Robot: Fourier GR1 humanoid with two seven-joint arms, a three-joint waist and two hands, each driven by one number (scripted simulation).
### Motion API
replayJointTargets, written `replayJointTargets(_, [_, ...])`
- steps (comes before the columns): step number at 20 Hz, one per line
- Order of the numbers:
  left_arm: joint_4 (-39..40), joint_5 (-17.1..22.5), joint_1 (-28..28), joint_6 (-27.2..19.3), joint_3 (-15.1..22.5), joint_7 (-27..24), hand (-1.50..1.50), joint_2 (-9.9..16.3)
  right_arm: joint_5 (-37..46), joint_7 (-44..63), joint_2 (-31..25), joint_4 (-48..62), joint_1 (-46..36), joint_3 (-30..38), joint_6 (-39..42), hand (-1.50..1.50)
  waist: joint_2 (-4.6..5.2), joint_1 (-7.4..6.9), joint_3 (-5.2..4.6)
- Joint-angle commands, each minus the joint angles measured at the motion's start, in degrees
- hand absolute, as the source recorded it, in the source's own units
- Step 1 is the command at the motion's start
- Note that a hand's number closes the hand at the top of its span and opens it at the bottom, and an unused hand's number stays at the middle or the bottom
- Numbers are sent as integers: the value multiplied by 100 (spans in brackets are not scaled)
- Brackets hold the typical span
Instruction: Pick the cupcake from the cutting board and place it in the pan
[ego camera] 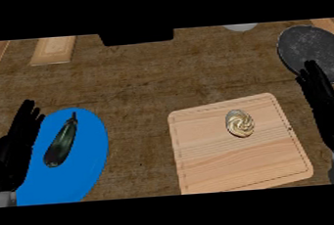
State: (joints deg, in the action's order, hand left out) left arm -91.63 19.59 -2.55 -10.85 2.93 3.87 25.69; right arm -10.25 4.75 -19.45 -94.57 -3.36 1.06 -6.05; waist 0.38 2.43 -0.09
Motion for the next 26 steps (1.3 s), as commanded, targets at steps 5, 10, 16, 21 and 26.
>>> replayJointTargets(5, [158,7,622,443,1012,172,0,-796,1917,504,-659,774,-1487,-799,-293,150,48,-394,-16])
replayJointTargets(10, [93,363,602,775,1154,532,0,-858,4216,524,-1124,1075,-1437,-1308,-1437,-150,8,-374,-4])
replayJointTargets(16, [13,155,692,424,1316,771,0,-1232,5322,1553,-433,942,-2115,-2159,-1111,-150,-47,-308,1])
replayJointTargets(21, [222,123,655,623,1341,606,0,-1115,5647,2937,-820,1643,-2228,-2858,926,-150,-40,-414,-36])
replayJointTargets(26, [322,114,857,615,1302,621,0,-1168,5716,4301,-529,2038,-2797,-3361,2884,-150,-36,-443,-35])
